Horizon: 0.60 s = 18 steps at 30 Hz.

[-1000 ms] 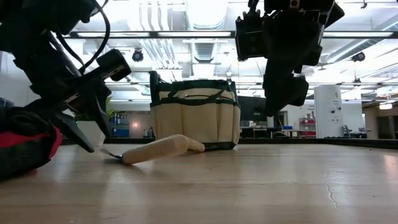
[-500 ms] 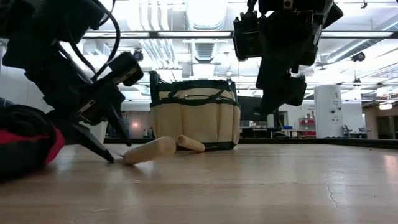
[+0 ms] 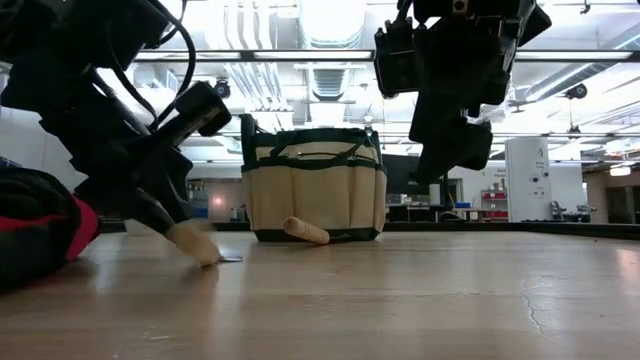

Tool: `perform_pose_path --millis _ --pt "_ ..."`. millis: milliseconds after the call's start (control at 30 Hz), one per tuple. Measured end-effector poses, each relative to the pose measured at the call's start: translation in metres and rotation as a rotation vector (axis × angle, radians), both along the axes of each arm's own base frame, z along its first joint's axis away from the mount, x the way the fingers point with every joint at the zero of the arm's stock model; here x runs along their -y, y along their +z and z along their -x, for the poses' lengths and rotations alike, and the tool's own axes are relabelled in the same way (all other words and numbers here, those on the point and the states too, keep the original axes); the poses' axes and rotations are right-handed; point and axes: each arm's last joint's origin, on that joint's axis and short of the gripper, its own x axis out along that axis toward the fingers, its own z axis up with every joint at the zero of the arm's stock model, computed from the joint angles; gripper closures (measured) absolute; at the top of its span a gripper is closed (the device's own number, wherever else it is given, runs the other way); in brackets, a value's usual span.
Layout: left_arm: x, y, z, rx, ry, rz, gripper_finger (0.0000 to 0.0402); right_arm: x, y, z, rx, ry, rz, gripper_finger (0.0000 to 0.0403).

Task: Pick & Place Garden tools in Gardening bag
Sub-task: Put the bottom brown trowel into the brown gardening bag

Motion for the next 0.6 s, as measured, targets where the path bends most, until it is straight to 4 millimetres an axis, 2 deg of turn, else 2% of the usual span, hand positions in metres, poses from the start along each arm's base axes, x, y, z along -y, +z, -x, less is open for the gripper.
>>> perform_pose_path --millis 133,233,300,600 --pt "0.000 0.002 -0.002 0.035 -0.040 -0.045 0.0397 0.000 0.000 0.000 -0.005 -0.015 -0.008 0.0177" --pt "0.000 0.012 -0.003 0.089 -0.083 -0.075 0.0398 0.000 0.000 -0.001 -0.005 -0.031 -0.021 0.0177" --pt "-0.001 0.020 -0.003 0.129 -0.133 -0.179 0.0399 0.000 0.002 -0.002 0.012 -0.032 -0.027 0.0177" --pt "-0.008 0.084 -0.004 0.332 -0.317 -0.644 0.0400 0.011 0.019 -0.014 0.194 -0.079 -0.053 0.0177"
